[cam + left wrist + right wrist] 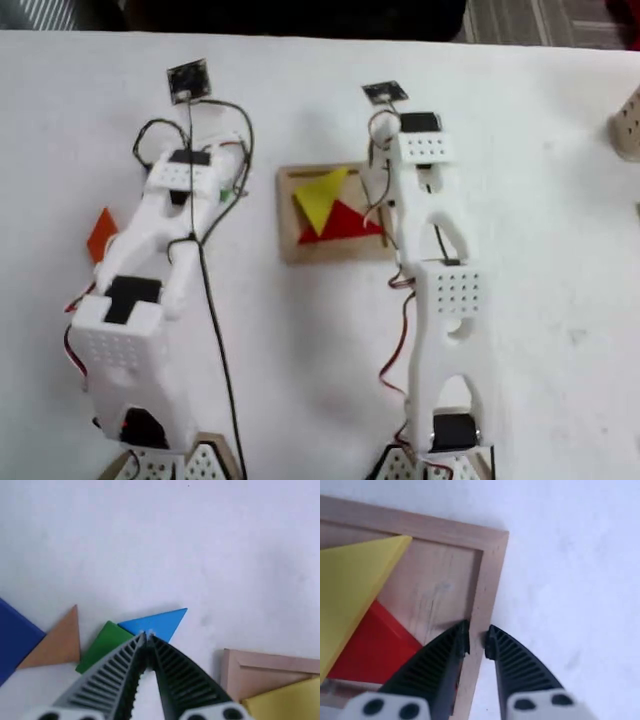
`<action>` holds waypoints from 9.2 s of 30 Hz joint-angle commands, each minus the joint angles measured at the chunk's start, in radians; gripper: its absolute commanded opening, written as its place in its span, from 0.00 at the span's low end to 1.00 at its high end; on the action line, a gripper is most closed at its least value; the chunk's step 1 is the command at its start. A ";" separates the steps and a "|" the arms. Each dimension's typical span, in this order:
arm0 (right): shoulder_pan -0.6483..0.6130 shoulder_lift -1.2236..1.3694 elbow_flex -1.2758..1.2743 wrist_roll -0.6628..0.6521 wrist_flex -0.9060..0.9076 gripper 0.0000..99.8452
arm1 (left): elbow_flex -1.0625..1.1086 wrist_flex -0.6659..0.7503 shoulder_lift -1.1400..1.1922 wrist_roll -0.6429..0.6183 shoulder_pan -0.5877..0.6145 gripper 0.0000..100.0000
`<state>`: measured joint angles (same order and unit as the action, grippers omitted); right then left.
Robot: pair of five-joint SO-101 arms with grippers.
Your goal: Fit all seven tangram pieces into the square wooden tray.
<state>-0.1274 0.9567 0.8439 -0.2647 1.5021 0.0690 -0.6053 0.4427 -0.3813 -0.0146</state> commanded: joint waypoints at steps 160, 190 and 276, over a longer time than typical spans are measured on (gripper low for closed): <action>-0.286 -1.531 -1.860 -0.037 -0.568 0.02 | 0.761 0.077 -0.690 0.199 0.027 0.02; -0.351 -1.836 -1.973 0.040 -0.789 0.02 | 0.760 0.077 -0.691 0.199 0.027 0.02; -0.271 -1.610 -1.998 0.118 -0.886 0.02 | 0.806 0.167 -0.691 0.199 0.027 0.02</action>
<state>-0.4204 -0.6682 -1.1600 -0.1680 0.6905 0.8853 -0.4626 -0.2048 -0.1880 0.0284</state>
